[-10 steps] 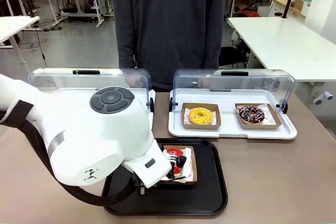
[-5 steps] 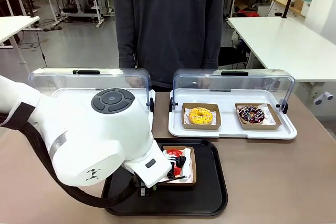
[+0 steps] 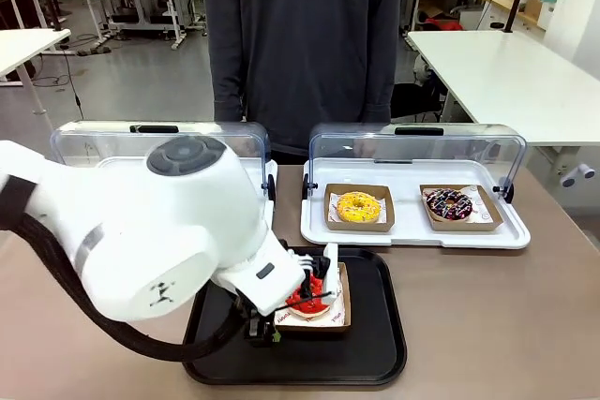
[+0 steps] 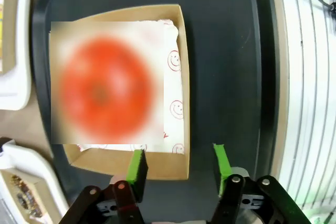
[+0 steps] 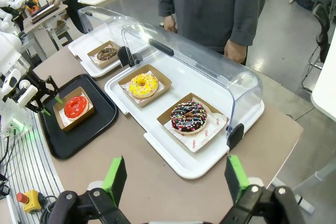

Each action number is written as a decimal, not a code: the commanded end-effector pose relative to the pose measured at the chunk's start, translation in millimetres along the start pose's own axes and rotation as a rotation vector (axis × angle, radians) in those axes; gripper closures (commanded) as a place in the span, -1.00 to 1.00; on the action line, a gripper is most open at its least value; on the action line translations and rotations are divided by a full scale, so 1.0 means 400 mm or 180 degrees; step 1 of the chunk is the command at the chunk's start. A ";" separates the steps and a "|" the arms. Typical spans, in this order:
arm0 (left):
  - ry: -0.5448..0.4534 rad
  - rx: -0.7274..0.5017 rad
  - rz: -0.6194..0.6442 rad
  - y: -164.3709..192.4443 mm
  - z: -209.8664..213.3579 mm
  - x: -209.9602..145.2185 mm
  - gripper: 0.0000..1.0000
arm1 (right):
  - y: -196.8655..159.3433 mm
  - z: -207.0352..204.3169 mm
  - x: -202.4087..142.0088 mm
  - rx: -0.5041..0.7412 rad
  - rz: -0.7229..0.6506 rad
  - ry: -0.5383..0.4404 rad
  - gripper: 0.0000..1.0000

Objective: Move the first donut from the left to the tray.
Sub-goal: Pick up the Paper togo box containing the Donut indicated by the person and place it on the Handle tray.

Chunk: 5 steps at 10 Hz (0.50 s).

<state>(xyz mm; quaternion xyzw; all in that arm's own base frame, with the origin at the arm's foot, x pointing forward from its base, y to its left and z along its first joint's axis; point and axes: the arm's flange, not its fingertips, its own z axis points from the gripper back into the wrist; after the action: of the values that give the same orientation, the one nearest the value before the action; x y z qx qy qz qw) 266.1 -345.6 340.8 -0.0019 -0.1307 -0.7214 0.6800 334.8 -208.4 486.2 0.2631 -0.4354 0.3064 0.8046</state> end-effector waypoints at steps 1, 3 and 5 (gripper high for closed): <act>-0.0066 -0.0069 -0.0060 -0.210 0.109 -0.268 -1.00 | -0.005 0.000 0.008 0.0003 0.0056 -0.0079 -1.00; -0.0007 -0.0045 -0.0075 -0.204 0.159 -0.245 -1.00 | -0.005 0.000 0.008 0.0003 0.0056 -0.0079 -1.00; 0.0061 -0.0072 -0.0063 -0.191 0.195 -0.230 -1.00 | -0.005 0.000 0.008 0.0003 0.0056 -0.0079 -1.00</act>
<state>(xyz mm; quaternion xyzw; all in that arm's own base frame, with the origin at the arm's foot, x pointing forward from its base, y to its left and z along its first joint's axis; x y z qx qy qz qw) 241.0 -314.9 426.1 -0.0010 -0.1160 -0.7261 0.6777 334.8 -208.4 486.2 0.2630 -0.4353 0.3064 0.8047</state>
